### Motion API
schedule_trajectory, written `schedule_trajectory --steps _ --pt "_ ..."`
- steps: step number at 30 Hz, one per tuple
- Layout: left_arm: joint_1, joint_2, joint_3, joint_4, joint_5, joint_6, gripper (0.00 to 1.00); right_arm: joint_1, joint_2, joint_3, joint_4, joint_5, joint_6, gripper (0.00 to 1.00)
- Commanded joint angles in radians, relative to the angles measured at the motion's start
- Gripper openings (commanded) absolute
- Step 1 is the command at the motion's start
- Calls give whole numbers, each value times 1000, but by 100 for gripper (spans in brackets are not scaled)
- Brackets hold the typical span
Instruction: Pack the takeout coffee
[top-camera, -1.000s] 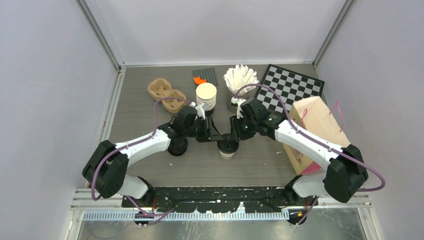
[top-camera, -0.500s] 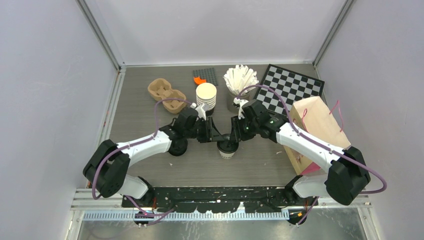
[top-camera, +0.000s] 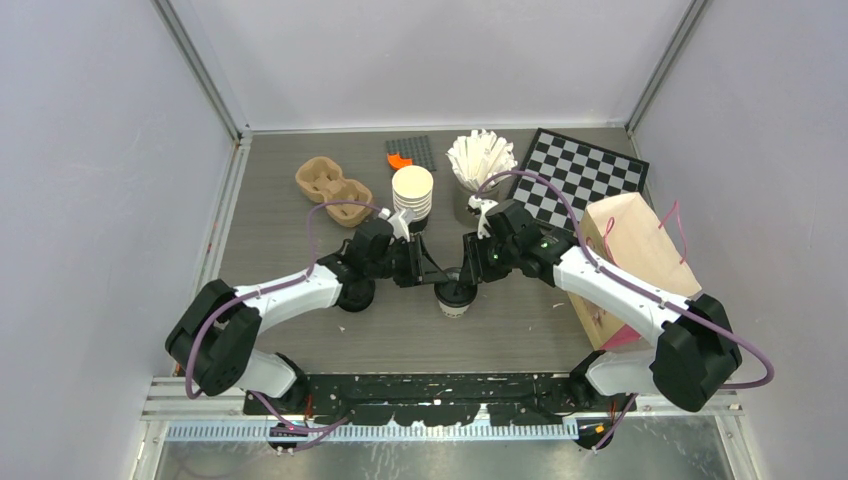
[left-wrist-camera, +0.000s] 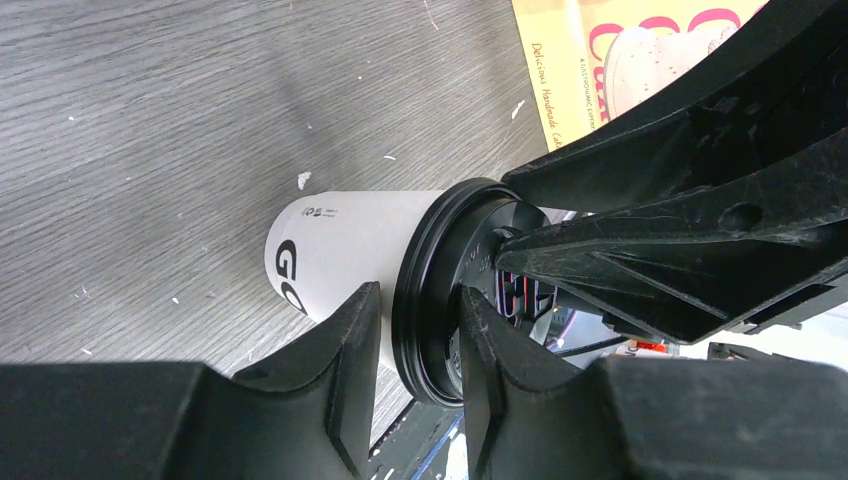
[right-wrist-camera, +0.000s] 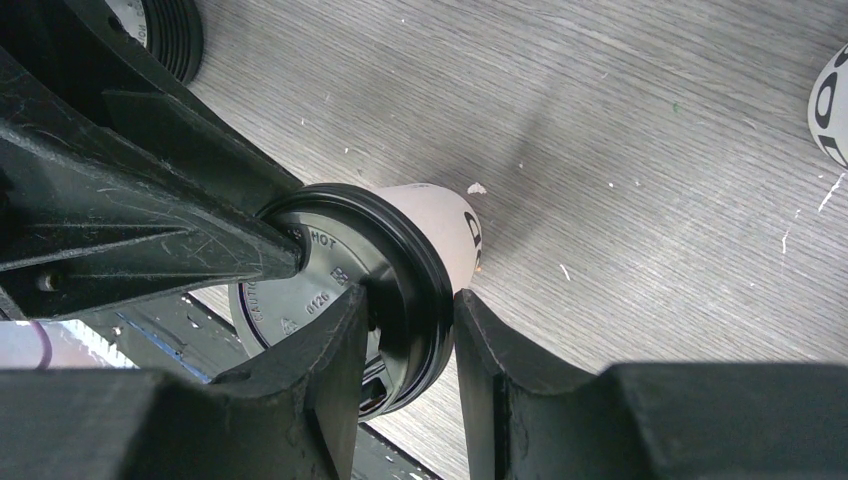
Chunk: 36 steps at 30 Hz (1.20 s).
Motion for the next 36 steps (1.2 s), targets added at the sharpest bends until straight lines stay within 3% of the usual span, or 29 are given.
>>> schedule_trajectory --steps 1,20,36 --pt "-14 46 -24 -149 -35 33 32 -1 24 -41 -55 15 -20 41" --pt "-17 65 33 -150 -12 64 32 -2 16 188 -185 54 -43 51" --pt "-29 39 31 -159 -43 69 32 -2 9 246 -230 61 -90 43"
